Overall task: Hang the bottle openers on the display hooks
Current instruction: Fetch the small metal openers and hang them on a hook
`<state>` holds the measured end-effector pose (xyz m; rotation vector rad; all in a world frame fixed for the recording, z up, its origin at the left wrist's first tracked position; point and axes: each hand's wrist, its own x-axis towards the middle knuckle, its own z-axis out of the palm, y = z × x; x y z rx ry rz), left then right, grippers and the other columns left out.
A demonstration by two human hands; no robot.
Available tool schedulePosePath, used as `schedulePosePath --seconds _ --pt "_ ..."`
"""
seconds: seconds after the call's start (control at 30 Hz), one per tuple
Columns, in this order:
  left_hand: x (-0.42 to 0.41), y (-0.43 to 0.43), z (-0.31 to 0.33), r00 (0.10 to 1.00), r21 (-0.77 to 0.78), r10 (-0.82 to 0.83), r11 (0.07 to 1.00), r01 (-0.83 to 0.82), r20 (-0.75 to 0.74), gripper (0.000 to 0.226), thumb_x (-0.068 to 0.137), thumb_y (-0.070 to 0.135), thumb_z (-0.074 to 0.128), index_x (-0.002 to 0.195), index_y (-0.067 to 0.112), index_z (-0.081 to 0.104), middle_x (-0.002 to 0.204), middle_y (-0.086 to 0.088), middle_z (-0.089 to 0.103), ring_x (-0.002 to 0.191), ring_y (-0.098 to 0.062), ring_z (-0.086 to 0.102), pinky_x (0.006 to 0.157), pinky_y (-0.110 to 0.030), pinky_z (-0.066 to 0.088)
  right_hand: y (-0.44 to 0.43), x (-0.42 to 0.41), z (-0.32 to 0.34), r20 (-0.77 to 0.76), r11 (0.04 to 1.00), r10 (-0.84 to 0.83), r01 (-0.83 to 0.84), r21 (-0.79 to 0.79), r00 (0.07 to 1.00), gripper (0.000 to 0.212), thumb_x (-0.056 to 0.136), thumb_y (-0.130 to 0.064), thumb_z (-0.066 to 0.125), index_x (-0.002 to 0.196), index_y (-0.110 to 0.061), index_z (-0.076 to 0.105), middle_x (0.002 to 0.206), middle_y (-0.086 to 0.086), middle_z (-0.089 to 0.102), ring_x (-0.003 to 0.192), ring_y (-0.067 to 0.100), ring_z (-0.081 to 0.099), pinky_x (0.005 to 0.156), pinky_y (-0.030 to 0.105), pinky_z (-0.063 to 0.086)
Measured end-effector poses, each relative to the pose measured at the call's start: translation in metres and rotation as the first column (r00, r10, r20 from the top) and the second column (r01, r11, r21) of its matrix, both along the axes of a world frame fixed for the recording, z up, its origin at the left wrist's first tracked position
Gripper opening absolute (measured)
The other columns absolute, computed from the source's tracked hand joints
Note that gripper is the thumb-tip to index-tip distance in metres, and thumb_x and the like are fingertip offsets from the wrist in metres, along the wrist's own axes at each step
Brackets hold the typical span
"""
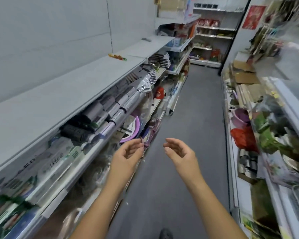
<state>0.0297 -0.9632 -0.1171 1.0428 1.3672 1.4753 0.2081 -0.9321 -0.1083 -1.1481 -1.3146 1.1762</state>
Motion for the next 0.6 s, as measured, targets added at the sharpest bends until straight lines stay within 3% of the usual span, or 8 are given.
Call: schedulePosePath --seconds 0.13,0.23,0.43,0.53,0.6 --pt "0.015 0.106 0.0 0.998 -0.004 0.03 1.0 -0.03 -0.059 0.025 0.09 0.004 0.068 0.113 0.014 0.07 0.106 -0.007 0.075 0.102 -0.017 0.071 0.092 -0.028 0.055 0.112 0.015 0.001 -0.038 0.999 0.047 -0.047 0.011 0.998 0.024 0.09 0.0 0.067 0.107 -0.017 0.068 0.102 0.005 0.073 0.086 0.001 0.067 0.076 0.014 0.052" --pt "0.027 0.176 0.014 0.994 -0.018 0.066 0.998 -0.068 -0.093 0.025 0.09 0.006 0.069 0.114 0.013 0.07 0.106 -0.004 0.076 0.102 -0.017 0.071 0.096 -0.033 0.055 0.192 0.025 0.014 -0.041 0.996 0.085 -0.085 0.012 0.996 0.024 0.09 -0.002 0.068 0.11 -0.016 0.068 0.105 0.006 0.074 0.092 0.008 0.068 0.081 0.017 0.053" --pt "0.024 0.305 0.055 0.97 0.039 0.153 0.988 -0.149 -0.189 0.024 0.092 0.015 0.068 0.114 0.022 0.07 0.104 0.006 0.076 0.1 -0.007 0.07 0.091 -0.026 0.054 0.339 0.017 0.05 -0.016 0.986 0.155 -0.154 0.068 0.988 0.023 0.091 -0.012 0.069 0.112 -0.021 0.068 0.105 -0.002 0.074 0.099 0.008 0.068 0.085 0.018 0.053" --pt "0.016 0.366 0.068 0.949 0.062 0.198 0.98 -0.189 -0.244 0.022 0.093 0.021 0.068 0.114 0.027 0.069 0.103 0.012 0.074 0.091 0.004 0.068 0.07 -0.009 0.051 0.405 0.0 0.059 -0.002 0.971 0.221 -0.22 0.088 0.975 0.024 0.092 -0.015 0.068 0.115 -0.023 0.068 0.106 -0.006 0.073 0.098 0.004 0.067 0.08 0.013 0.052" --pt "0.007 0.405 0.07 0.939 0.067 0.228 0.974 -0.219 -0.256 0.022 0.092 0.025 0.068 0.114 0.029 0.069 0.103 0.014 0.073 0.089 0.007 0.067 0.066 -0.006 0.051 0.449 -0.014 0.064 0.005 0.965 0.247 -0.246 0.089 0.969 0.024 0.092 -0.017 0.068 0.115 -0.025 0.068 0.107 -0.006 0.073 0.099 0.004 0.067 0.078 0.012 0.052"
